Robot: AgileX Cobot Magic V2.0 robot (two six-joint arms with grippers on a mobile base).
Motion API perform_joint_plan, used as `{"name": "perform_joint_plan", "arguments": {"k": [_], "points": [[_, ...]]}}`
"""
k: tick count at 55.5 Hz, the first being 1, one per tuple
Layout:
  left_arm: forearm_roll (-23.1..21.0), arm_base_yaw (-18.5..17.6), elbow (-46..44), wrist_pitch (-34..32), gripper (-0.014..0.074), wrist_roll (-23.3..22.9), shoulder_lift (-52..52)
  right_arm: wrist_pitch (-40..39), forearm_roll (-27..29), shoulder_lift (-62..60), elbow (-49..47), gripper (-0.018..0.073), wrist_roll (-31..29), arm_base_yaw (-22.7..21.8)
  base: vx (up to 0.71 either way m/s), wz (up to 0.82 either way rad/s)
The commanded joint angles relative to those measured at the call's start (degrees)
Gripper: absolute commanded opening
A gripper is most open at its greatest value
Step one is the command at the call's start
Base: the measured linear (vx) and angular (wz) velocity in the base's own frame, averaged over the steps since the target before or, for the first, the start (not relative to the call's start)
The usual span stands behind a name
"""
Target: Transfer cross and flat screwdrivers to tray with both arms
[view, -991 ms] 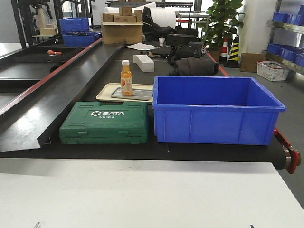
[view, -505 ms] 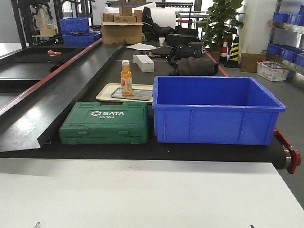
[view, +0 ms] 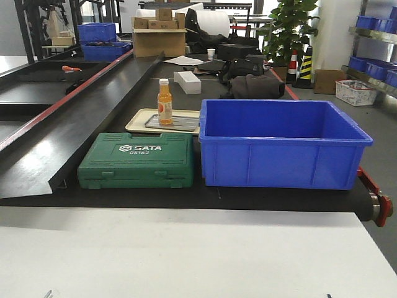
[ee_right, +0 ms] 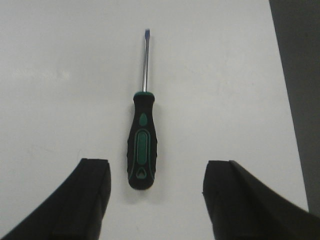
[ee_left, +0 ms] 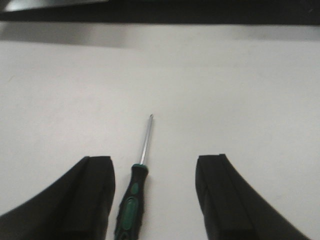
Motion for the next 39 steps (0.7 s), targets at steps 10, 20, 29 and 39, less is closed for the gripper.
{"name": "perform_joint_plan", "arguments": {"k": [10,20,29,39], "points": [[1.4,5.0,-17.7,13.0,0.0501,3.7,22.5,3.3,-0.1,11.2,-13.7,0.0491,-1.2,-0.3,0.00,0.00],[-1.4,5.0,-24.3,16.4,0.0501,15.7,35.8,0.3,-0.1,15.8,-14.6,0.0491,-1.7,-0.3,0.00,0.00],[-5.9,5.0,-27.8,17.3,0.0496,21.0,44.1,-2.1,-0.1,17.7,-14.6,0.0491,-1.7,-0.3,0.00,0.00],[-7.7,5.0,-28.7,17.2,0.0496,23.0,49.7,-6.1,-0.1,17.9,-14.6,0.0491,-1.7,-0.3,0.00,0.00]]}}
